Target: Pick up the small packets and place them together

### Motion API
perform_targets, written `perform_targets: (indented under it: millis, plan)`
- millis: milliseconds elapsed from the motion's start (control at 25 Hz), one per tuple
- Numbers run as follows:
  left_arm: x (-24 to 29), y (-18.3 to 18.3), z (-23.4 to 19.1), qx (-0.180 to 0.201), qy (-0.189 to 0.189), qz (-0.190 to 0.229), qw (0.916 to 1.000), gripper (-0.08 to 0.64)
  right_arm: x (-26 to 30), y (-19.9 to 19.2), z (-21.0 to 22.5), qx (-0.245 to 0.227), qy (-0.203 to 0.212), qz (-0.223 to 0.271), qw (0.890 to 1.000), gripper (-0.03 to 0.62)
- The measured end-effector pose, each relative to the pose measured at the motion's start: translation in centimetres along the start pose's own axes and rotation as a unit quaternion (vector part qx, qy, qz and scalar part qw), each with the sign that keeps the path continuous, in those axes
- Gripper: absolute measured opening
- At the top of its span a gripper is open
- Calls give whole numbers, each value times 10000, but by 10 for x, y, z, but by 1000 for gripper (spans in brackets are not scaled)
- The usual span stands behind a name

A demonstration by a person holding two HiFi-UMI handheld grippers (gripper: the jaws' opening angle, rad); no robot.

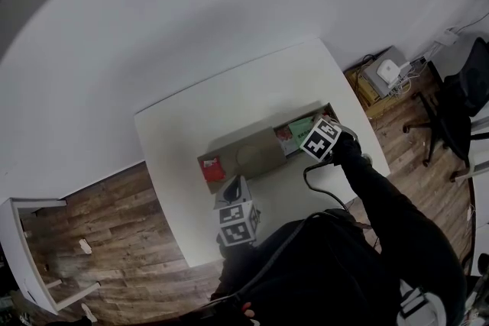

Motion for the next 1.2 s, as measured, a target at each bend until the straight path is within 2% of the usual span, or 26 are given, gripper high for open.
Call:
perform_targets:
  millis: [80, 240, 560, 960, 1080, 1200]
  plan:
    - [0, 0, -1, 3, 5, 4, 10000, 2, 0, -1, 2, 14, -82, 31, 10000, 58]
    - [1, 1, -2, 4, 10, 0, 10000, 0, -3, 0, 7, 193, 19, 262, 9995, 15]
    - [2, 0, -3, 30, 17, -15, 10000, 0, -18, 2, 17, 328, -7, 723, 9968, 11]
    - [9, 0, 1, 124, 67, -149, 9998, 0, -51, 3, 29, 260, -114, 1138, 9931, 9]
    - [9, 3, 2, 143, 110, -34, 9998, 0, -65, 5, 27, 178, -134, 1306, 9912, 8]
    - [6, 3, 3, 101, 88, -98, 9999, 0, -79, 11, 23, 66, -162, 1487, 9887, 8]
Point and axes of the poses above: the fingertips, and each gripper's own axes: x forward along the fingers, z to its right, y out of its top, the point moved 7 cm from there along -x, backward along the fingers, and after that the axes turned 8 degrees about x, right-handed, at the moved point
